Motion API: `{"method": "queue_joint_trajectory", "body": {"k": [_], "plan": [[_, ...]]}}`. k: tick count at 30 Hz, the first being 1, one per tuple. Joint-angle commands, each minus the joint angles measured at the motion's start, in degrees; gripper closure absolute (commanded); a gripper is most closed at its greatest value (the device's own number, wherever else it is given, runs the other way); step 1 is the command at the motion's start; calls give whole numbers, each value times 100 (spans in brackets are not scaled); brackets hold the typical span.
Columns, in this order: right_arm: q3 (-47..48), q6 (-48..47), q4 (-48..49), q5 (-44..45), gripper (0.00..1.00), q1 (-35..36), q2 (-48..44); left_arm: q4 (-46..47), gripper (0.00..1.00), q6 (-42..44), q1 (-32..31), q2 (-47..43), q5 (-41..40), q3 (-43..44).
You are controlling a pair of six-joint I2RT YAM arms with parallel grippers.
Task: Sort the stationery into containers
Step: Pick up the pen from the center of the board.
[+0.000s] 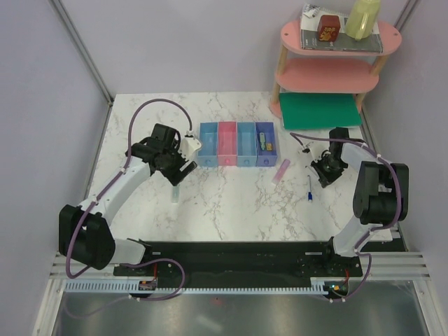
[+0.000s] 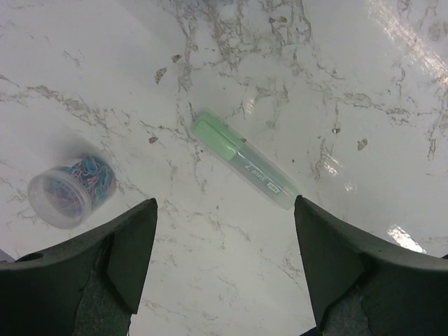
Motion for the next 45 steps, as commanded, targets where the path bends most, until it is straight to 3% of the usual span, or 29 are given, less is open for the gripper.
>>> {"method": "queue_joint_trajectory", "body": {"k": [1,7,13,24,36,39,41,45], "plan": [[-70,-171,-238,-108,94,-17,-654,-11,15,115,122,-74,225,-238],[482,4,-853,-494,95,-18,-1367,42,16,-70,342,84,120,-458],[1764,663,-1091,-1452,95,88,-1623,252,16,-289,421,531,23,-643],[2277,2219,94,-1646,94,1555,-1017,639,21,-817,483,1912,23,-326],[3058,3230,1413,-2208,92,2206,723,771,67,-896,501,2527,278,-230],[3339,3397,1580,-2296,92,2425,1110,780,81,-914,500,2571,339,-256],[3437,3450,1659,-2262,92,2584,1320,780,95,-887,500,2589,357,-282],[3577,3521,1818,-2209,93,2681,1646,763,98,-852,500,2510,392,-291]]}}
